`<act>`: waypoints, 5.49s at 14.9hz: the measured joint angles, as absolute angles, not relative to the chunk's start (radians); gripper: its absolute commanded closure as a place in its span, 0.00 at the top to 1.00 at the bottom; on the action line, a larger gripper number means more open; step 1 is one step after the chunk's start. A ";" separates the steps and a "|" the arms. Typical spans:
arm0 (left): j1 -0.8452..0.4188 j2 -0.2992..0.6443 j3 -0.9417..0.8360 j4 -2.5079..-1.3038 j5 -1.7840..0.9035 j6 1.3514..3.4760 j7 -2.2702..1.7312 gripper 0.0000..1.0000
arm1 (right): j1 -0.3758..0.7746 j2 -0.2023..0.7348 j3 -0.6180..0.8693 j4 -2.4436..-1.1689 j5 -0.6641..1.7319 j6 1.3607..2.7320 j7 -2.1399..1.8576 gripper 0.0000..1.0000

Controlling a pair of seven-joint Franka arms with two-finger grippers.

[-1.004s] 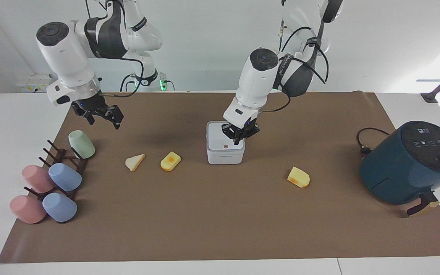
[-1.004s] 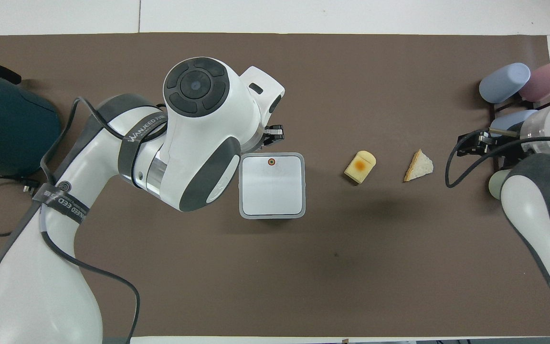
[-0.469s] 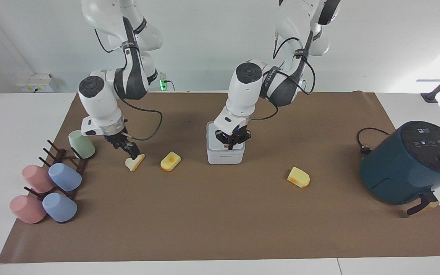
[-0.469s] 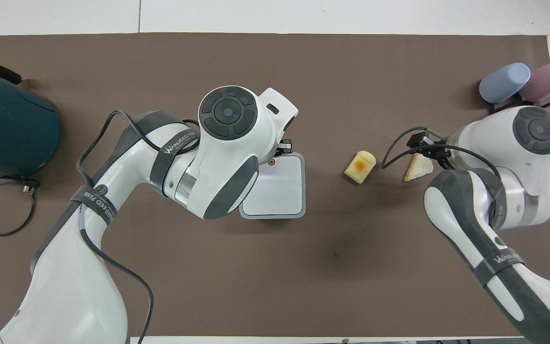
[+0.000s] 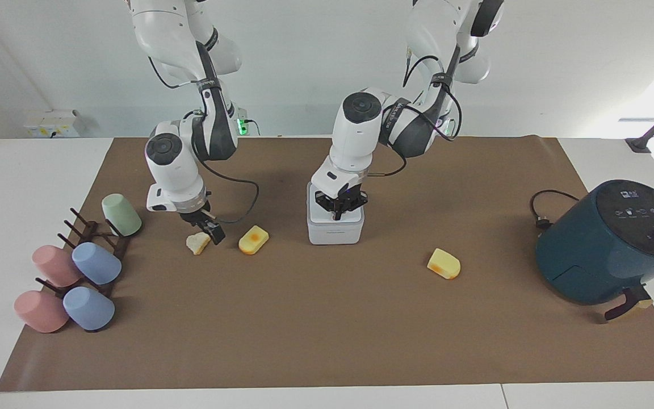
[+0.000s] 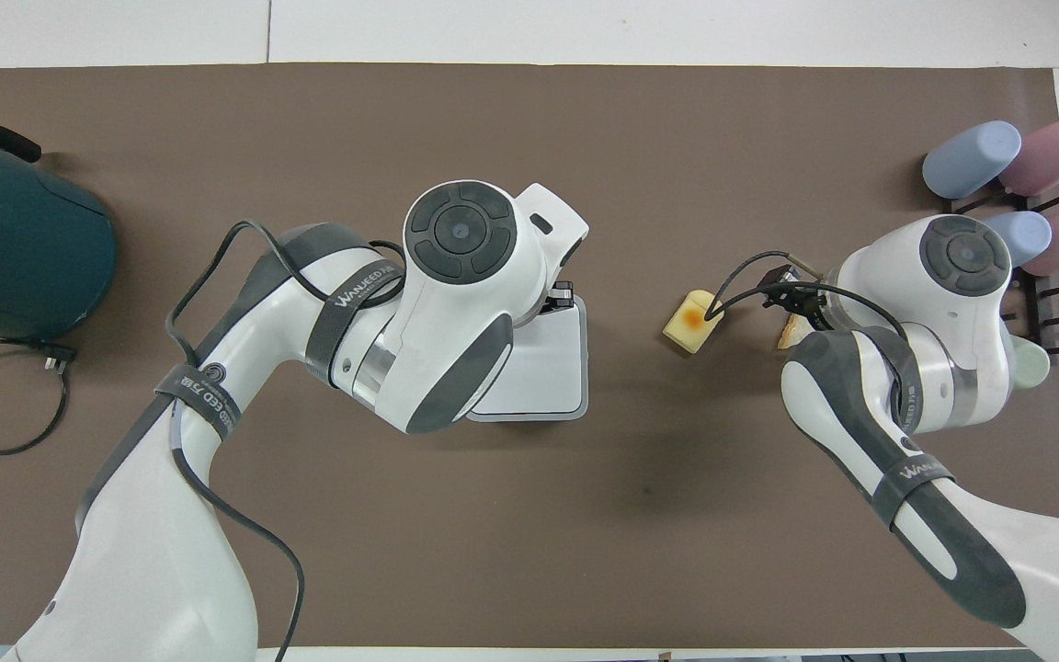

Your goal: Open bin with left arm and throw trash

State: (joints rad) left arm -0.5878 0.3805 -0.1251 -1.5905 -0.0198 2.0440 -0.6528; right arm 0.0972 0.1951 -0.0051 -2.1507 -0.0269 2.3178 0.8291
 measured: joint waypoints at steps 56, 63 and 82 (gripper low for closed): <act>-0.152 0.428 -0.095 -1.860 -0.020 2.340 -1.052 0.51 | 0.599 0.067 0.010 -1.995 0.404 2.339 0.988 1.00; -0.151 0.426 -0.091 -1.843 -0.017 2.351 -1.050 0.20 | 0.556 0.068 -0.001 -1.998 0.342 2.333 0.911 1.00; -0.245 0.346 -0.410 -1.550 -0.021 2.086 -1.042 0.20 | 0.287 0.194 0.004 -2.125 0.077 2.371 0.703 0.95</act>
State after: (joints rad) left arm -0.2450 0.3456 -0.4101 -1.5503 -0.0212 2.0859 -1.0424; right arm 0.2873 0.1936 0.0035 -2.1255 0.0771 2.3707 0.7031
